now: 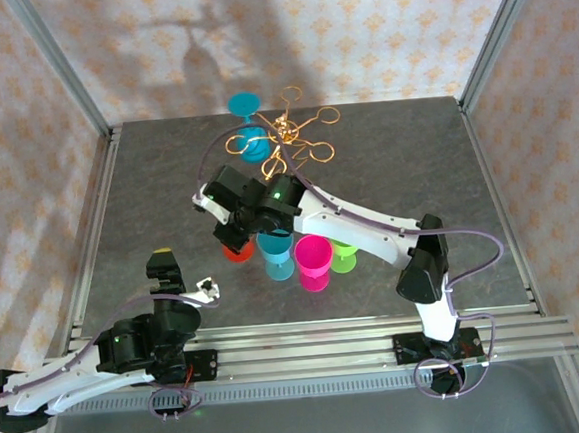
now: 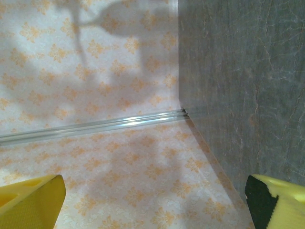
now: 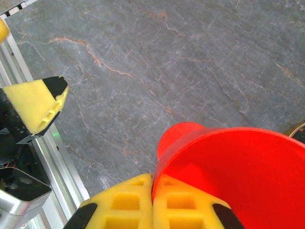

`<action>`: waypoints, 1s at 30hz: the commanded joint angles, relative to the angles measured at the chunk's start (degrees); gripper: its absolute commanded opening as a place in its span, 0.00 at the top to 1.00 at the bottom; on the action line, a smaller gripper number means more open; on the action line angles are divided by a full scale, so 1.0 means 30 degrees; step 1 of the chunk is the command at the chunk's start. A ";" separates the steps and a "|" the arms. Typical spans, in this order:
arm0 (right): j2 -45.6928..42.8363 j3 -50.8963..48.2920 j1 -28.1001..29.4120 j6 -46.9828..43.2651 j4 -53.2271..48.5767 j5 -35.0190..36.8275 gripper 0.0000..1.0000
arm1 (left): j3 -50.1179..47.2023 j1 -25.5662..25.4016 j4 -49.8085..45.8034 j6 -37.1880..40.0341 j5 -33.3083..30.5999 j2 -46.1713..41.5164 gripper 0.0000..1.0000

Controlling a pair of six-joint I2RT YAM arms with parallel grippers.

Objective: Take the wine glass off the wine glass rack

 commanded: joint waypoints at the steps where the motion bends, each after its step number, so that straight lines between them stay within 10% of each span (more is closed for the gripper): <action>1: -0.0963 -0.0492 -0.0074 0.0590 0.1169 0.0325 1.00 | 0.0084 0.0207 0.0387 0.0190 -0.0671 -0.0369 0.01; 30: -0.1885 -0.2339 0.1139 0.2118 0.1495 -0.0612 1.00 | 0.1132 0.0475 0.0365 0.0161 -0.1028 -0.1457 0.01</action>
